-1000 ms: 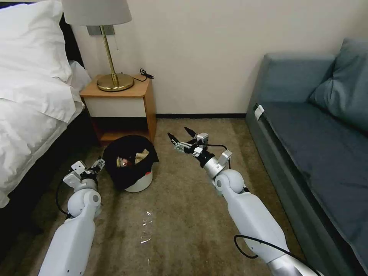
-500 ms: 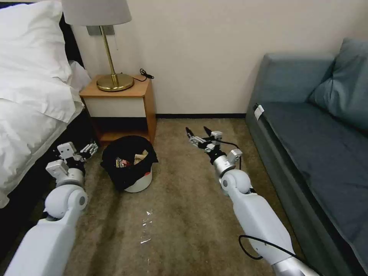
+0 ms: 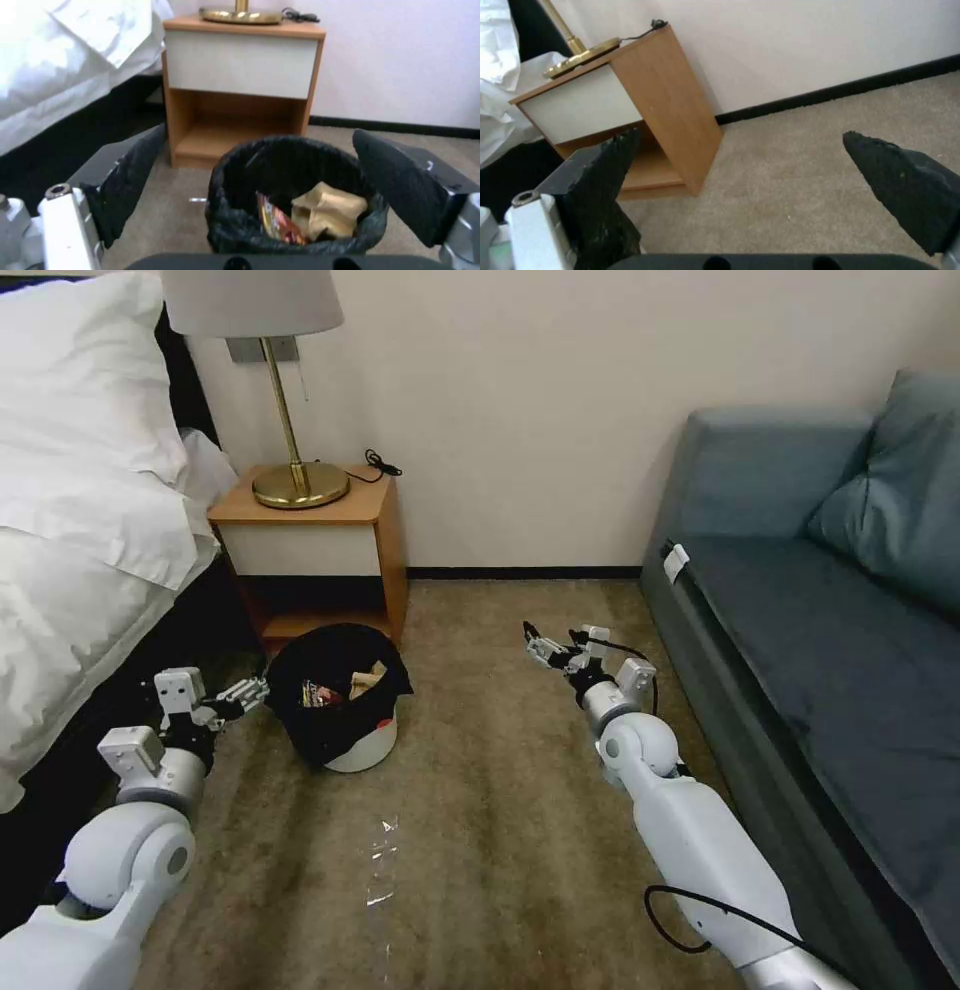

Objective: Pick up the trash bin, then pick up the garbage on the floor and place it into the trash bin.

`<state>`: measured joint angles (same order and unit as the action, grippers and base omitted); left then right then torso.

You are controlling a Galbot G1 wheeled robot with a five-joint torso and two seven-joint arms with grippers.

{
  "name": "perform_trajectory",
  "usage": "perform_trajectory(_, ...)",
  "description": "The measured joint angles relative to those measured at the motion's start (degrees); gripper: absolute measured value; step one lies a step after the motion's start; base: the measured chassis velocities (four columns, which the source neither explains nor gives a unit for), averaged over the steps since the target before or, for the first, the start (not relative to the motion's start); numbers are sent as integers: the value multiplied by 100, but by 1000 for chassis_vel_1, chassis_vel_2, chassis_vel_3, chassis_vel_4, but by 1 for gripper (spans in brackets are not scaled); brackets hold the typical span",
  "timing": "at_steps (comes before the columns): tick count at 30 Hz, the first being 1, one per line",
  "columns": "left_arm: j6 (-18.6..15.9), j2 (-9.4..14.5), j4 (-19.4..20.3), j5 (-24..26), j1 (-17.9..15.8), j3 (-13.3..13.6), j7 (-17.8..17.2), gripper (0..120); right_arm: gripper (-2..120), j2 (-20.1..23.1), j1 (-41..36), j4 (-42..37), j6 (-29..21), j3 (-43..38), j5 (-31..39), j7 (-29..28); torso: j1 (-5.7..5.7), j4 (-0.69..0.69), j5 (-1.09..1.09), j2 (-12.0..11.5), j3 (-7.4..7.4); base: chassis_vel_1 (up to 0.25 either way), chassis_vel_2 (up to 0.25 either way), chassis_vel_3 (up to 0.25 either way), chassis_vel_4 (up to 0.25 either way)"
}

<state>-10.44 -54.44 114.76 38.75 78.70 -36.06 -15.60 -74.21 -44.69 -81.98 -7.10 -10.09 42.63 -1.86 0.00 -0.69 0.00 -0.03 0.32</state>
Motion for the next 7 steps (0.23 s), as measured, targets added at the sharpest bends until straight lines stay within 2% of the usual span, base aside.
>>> perform_trajectory(7,-7,-15,1,7,1,0,-27,100,100,-5,0,8,0,0,-13,12,0,0,0,0,0,0,0,0,0)
